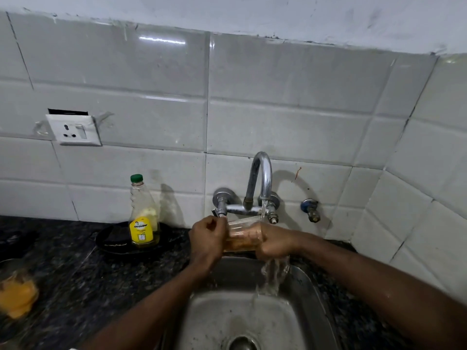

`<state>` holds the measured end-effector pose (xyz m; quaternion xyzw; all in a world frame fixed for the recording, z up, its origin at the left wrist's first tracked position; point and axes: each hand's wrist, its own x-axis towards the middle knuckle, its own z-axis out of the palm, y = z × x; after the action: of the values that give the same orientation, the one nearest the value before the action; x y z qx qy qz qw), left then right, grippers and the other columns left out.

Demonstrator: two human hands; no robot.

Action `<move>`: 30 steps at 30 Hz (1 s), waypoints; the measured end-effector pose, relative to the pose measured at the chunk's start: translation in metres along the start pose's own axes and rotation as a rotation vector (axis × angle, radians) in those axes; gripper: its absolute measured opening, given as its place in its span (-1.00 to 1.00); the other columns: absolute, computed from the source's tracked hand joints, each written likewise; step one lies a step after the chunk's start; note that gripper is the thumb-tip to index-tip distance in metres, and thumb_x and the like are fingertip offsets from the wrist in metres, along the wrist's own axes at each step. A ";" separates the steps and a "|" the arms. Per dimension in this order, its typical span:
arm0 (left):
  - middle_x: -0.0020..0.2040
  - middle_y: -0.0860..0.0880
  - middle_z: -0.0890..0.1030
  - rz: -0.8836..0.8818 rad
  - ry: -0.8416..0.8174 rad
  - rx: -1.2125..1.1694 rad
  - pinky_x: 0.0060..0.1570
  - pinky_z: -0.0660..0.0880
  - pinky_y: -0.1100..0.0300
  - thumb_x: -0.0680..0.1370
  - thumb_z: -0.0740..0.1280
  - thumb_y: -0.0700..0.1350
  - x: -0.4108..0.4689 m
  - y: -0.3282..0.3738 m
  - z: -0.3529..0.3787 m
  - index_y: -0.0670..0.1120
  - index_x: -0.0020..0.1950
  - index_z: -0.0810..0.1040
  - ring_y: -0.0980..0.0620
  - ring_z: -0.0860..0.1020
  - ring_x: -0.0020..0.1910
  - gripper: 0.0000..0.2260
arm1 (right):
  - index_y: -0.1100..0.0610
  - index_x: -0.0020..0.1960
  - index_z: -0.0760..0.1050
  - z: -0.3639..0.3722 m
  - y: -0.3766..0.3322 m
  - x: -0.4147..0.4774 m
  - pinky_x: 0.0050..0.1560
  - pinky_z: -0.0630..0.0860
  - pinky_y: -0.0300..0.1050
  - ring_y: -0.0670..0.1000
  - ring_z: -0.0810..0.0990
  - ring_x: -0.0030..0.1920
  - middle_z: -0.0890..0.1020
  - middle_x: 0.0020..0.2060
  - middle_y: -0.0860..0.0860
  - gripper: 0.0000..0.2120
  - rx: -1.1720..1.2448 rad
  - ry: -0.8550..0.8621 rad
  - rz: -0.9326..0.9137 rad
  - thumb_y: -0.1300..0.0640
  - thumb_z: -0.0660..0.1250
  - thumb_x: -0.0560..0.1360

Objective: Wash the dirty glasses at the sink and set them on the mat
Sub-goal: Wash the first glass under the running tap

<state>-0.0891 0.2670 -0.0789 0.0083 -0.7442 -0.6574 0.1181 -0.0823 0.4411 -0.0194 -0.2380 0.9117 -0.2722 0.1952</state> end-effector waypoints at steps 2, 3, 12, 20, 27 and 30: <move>-0.35 -0.12 0.60 -0.338 -0.131 0.009 -0.53 0.40 0.26 0.61 0.26 0.00 0.008 0.010 0.000 -0.18 -0.17 0.58 -0.06 0.52 -0.47 -0.71 | 0.23 0.19 0.54 0.000 0.000 -0.001 -0.07 0.54 -0.29 -0.01 0.60 -0.02 0.63 0.03 0.12 -0.62 -0.087 0.011 -0.049 0.41 0.25 0.41; -0.32 -0.16 0.61 -0.480 -0.199 0.011 -0.50 0.40 0.22 0.60 0.26 0.04 0.012 0.014 -0.001 -0.21 -0.09 0.58 -0.09 0.52 -0.47 -0.68 | 0.25 0.15 0.56 0.001 -0.002 -0.003 -0.10 0.52 -0.30 -0.05 0.57 -0.07 0.64 -0.02 0.09 -0.64 -0.104 0.001 -0.033 0.42 0.24 0.38; -0.22 -0.18 0.65 -0.271 -0.063 0.009 -0.35 0.59 -0.05 0.57 0.30 0.00 0.010 0.000 0.005 -0.16 -0.19 0.59 -0.17 0.61 -0.30 -0.74 | 0.10 0.30 0.51 0.009 0.007 0.005 0.16 0.59 0.08 0.05 0.62 0.14 0.62 0.15 0.09 -0.46 -0.147 -0.013 0.027 0.27 0.25 0.32; -0.22 -0.08 0.70 -0.013 -0.031 -0.021 -0.27 0.64 0.03 0.58 0.33 0.12 0.012 -0.002 0.004 -0.11 -0.14 0.64 -0.06 0.68 -0.26 -0.68 | 0.13 0.15 0.52 0.004 0.017 0.007 0.03 0.64 0.01 0.10 0.62 0.04 0.62 0.01 0.10 -0.58 0.009 0.008 0.044 0.37 0.31 0.31; -0.24 -0.17 0.65 -0.423 -0.208 -0.093 -0.52 0.44 0.20 0.61 0.24 -0.01 0.010 0.006 0.005 -0.19 -0.06 0.56 -0.12 0.58 -0.43 -0.73 | 0.23 0.10 0.56 0.000 0.010 -0.001 -0.16 0.45 -0.44 -0.25 0.56 -0.15 0.65 -0.11 -0.17 -0.64 -0.077 -0.007 -0.033 0.41 0.20 0.36; -0.25 -0.09 0.65 0.050 0.023 -0.081 -0.33 0.59 0.09 0.58 0.33 -0.11 -0.001 -0.005 0.010 -0.11 -0.22 0.58 -0.11 0.63 -0.26 -0.81 | 0.14 0.23 0.50 0.000 0.011 0.005 -0.22 0.49 -0.41 -0.18 0.57 -0.06 0.60 -0.05 -0.16 -0.47 -0.002 -0.022 0.039 0.56 0.21 0.37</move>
<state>-0.0903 0.2762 -0.0855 -0.0074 -0.7154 -0.6838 0.1434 -0.0897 0.4465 -0.0268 -0.2231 0.9143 -0.2645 0.2103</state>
